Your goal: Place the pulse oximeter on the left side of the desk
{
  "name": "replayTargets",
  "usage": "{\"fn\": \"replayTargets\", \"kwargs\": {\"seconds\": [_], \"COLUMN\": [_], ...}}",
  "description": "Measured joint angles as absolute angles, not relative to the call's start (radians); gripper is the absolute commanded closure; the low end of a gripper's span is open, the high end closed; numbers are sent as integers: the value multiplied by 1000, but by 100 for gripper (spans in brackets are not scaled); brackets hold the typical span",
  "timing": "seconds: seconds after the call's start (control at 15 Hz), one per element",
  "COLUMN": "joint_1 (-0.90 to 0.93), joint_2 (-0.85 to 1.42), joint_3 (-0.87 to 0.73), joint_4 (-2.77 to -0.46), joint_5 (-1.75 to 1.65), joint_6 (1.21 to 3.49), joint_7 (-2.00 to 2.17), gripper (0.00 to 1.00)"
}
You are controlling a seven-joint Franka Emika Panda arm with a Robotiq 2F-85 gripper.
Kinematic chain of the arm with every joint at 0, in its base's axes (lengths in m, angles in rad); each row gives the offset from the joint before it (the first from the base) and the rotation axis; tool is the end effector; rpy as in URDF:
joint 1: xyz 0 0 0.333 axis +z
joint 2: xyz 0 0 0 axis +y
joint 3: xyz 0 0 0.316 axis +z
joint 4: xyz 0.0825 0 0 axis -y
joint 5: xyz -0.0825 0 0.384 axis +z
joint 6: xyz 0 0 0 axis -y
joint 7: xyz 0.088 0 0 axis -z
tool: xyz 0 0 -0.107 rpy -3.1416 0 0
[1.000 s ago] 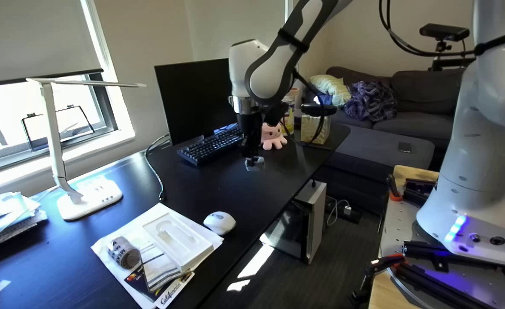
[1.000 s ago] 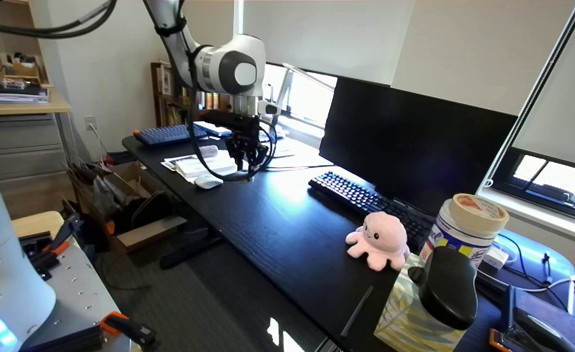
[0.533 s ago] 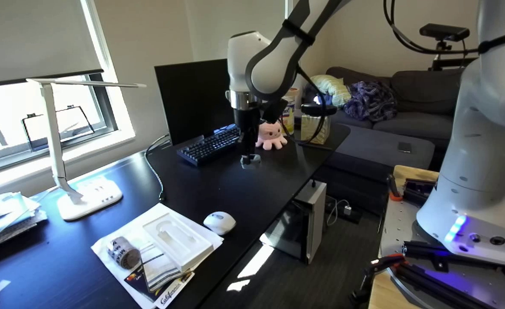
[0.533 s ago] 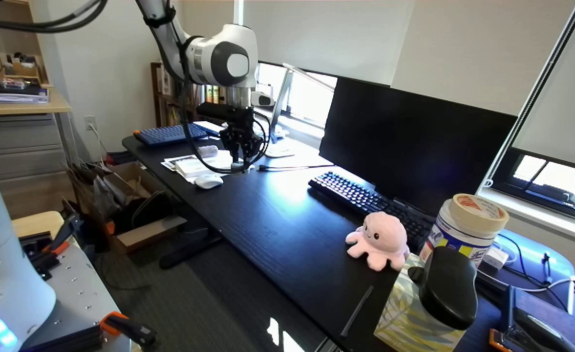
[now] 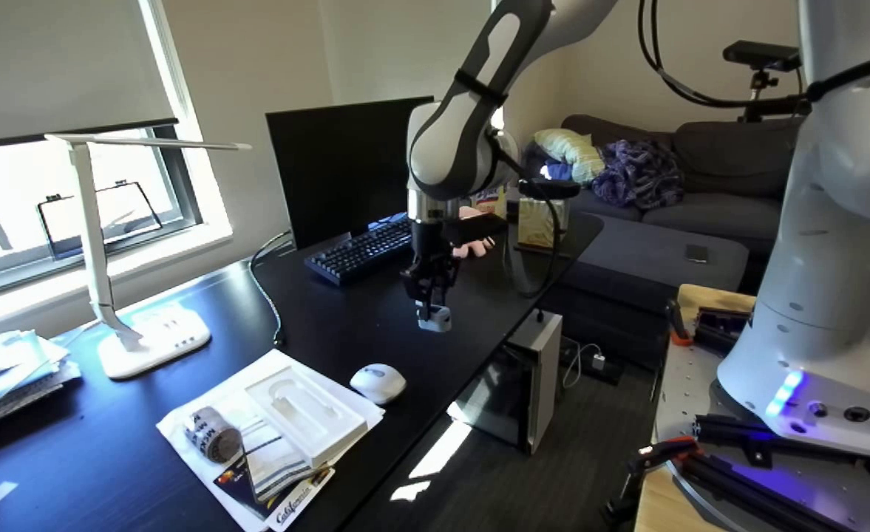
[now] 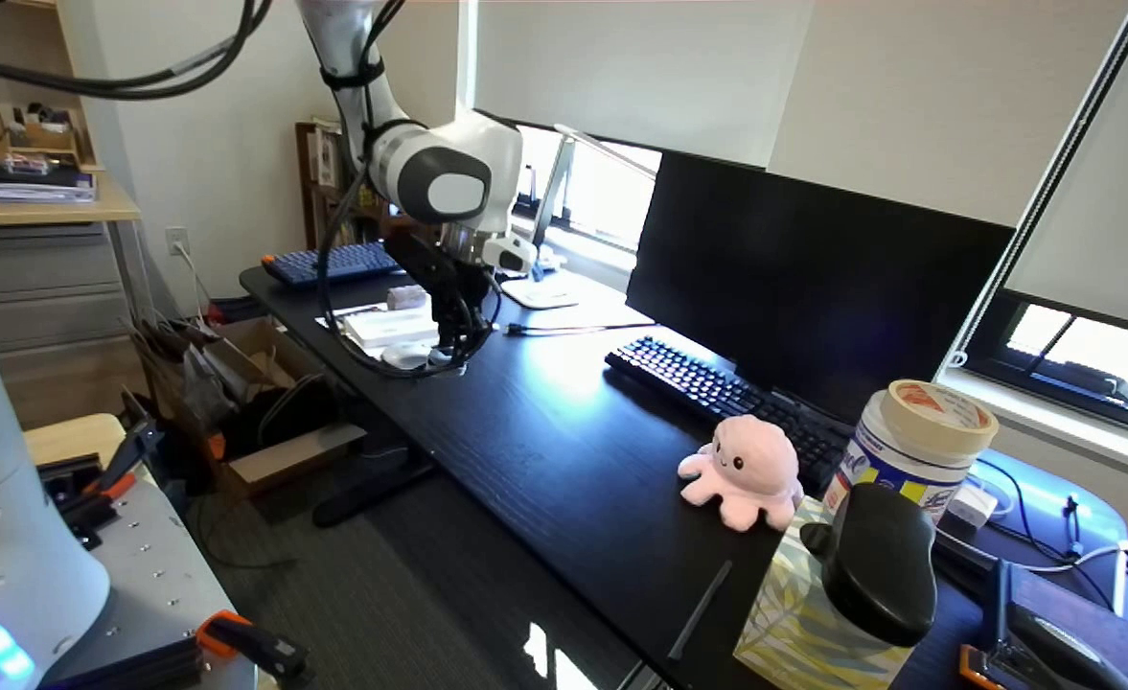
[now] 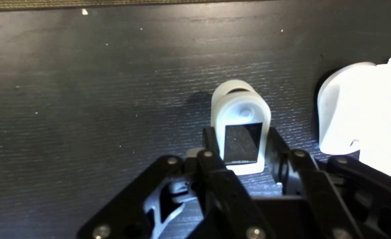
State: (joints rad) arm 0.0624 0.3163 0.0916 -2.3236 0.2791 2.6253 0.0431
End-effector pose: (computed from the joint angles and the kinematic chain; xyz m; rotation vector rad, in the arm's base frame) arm 0.5141 0.0746 0.2025 -2.9725 0.2050 0.0484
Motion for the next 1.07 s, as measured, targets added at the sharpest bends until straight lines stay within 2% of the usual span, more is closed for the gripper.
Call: {"fn": "replayTargets", "kwargs": {"seconds": [0.4, 0.8, 1.07], "joint_1": [107, 249, 265], "joint_2": [399, 420, 446], "joint_3": [125, 58, 49], "joint_4": [-2306, -2257, -2230], "joint_5": [247, 60, 48], "joint_6": [2683, 2682, 2682], "joint_7": [64, 244, 269], "gripper": [87, 87, 87]}}
